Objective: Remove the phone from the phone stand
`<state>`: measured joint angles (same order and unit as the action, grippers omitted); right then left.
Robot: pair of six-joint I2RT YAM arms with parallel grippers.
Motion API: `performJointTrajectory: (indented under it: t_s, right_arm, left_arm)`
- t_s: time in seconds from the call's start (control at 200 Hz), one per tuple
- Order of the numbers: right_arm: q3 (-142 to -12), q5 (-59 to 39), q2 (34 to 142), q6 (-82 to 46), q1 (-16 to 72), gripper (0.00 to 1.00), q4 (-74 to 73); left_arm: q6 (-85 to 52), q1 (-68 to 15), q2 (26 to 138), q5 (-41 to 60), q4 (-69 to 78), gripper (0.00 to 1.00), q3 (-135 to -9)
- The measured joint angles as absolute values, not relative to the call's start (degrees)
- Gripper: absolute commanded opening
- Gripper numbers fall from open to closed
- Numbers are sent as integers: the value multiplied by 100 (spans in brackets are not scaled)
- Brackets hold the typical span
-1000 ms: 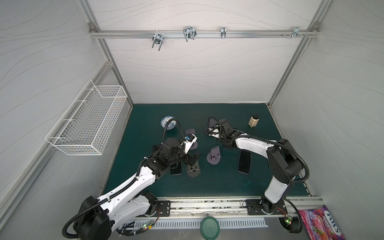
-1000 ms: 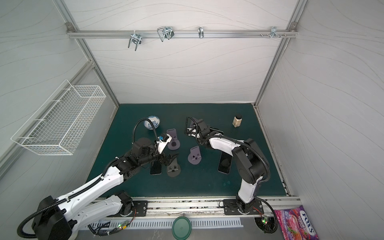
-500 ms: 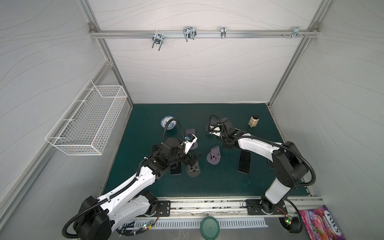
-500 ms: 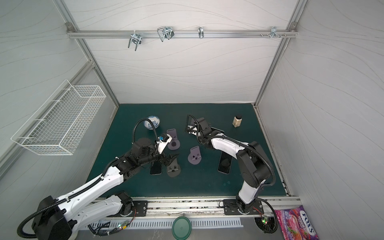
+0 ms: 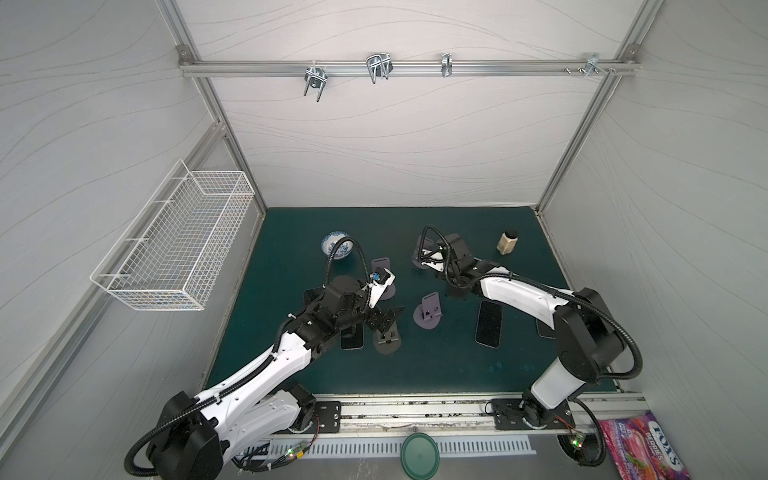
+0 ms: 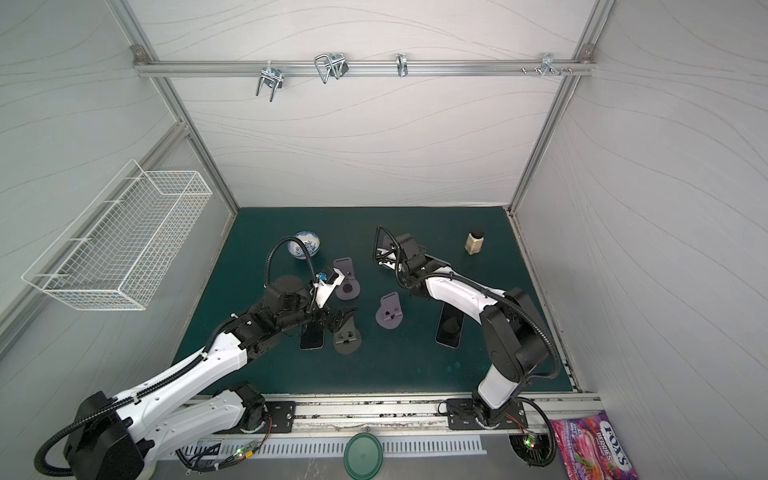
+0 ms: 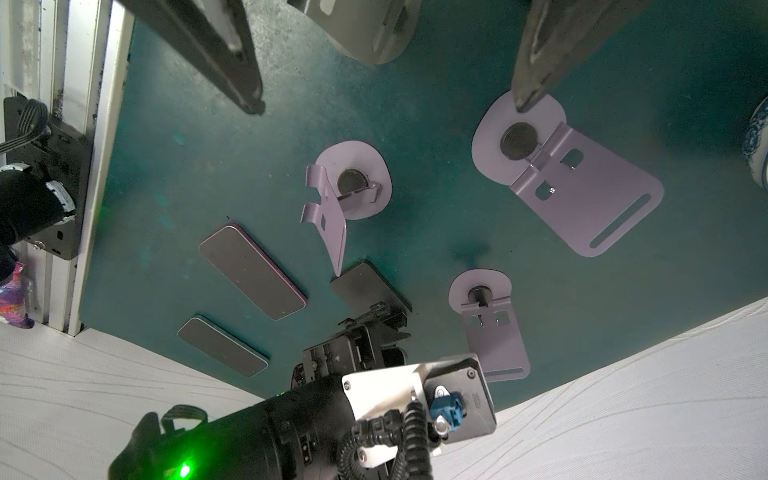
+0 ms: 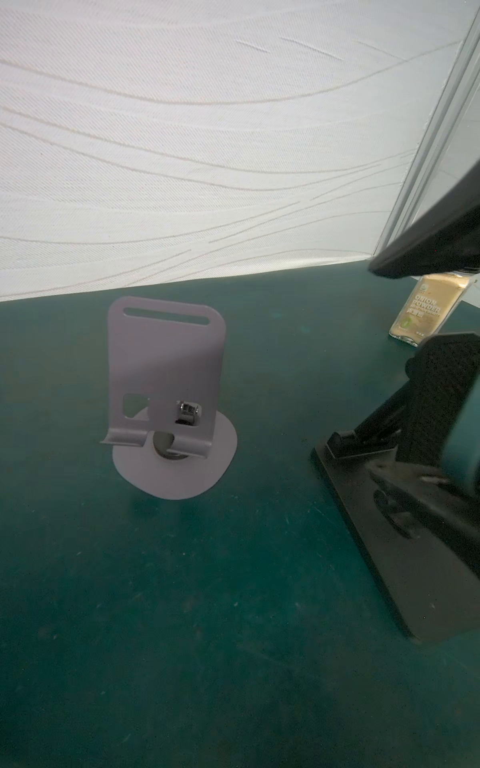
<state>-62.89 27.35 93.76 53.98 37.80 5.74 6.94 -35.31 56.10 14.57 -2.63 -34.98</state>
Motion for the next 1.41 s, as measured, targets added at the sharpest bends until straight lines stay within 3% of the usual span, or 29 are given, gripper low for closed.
performJointTrajectory:
  t_s: [0.695,1.405]
  right_arm:
    - [-6578,2733,9094,4818,3780,45,1127]
    - [-6692,2648,7913,3369,3780,44,2152]
  left_arm:
    - [790,-3531,5675,1461,-368,94,-3680]
    - [707,-3728,5907,1494,-405,94,-4259]
